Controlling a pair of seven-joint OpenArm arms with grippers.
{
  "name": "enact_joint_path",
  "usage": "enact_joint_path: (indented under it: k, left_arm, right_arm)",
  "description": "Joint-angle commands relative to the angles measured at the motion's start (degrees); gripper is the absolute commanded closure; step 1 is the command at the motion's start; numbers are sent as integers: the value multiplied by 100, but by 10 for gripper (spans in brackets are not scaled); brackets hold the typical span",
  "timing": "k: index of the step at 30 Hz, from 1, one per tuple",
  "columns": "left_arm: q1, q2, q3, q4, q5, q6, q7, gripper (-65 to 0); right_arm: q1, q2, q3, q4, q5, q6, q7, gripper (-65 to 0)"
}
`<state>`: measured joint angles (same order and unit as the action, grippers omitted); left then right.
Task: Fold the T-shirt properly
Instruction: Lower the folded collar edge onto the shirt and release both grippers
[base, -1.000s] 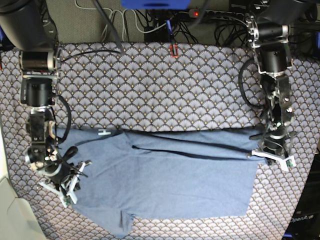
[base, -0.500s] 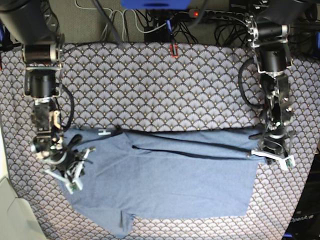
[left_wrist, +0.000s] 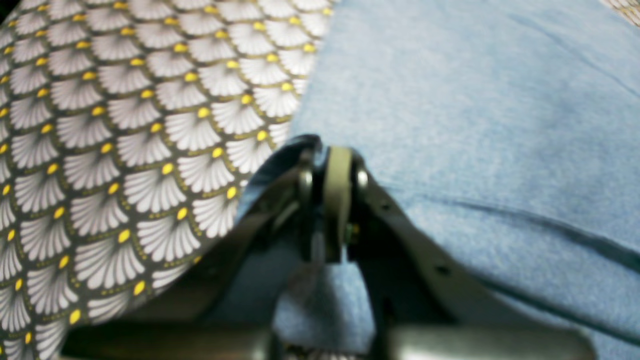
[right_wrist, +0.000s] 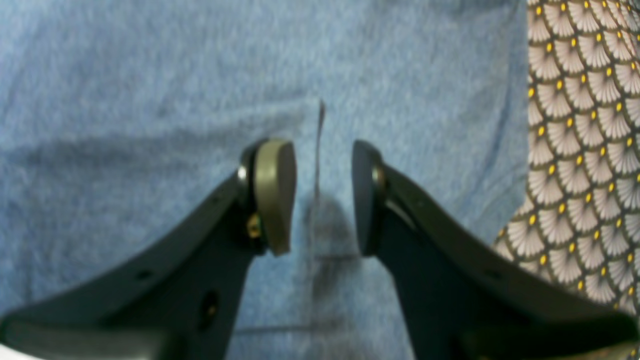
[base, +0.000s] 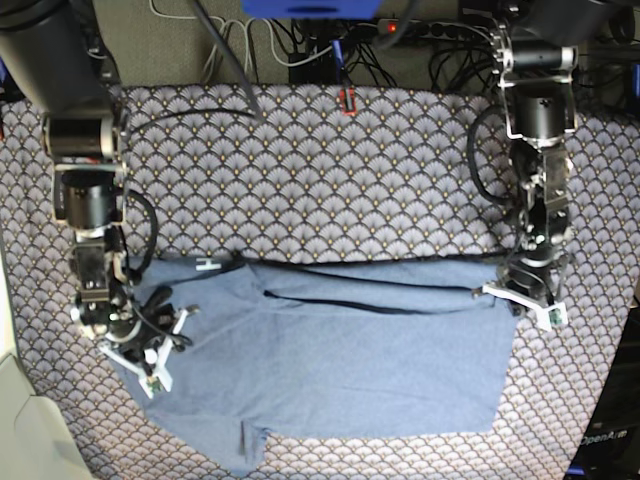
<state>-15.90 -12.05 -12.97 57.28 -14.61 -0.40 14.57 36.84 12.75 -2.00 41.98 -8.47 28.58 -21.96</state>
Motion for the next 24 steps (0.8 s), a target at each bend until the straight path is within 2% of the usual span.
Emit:
enact_joint_path:
  k: [1,14,24]
  left_arm:
    - [-164,-65,-26,88,6,10,-186,-5]
    - [-102,-56,-26,88,-38,10,-178,-5]
    - [38,-56,-26,141,-38,10,-204,-5]
  right_arm:
    - [250,48,20,-17,51,-58,125,-217]
    - [734,-67,2,-1151,51,-58,785,-218]
    - [540,83,20,-1160,51,-58,811,-218]
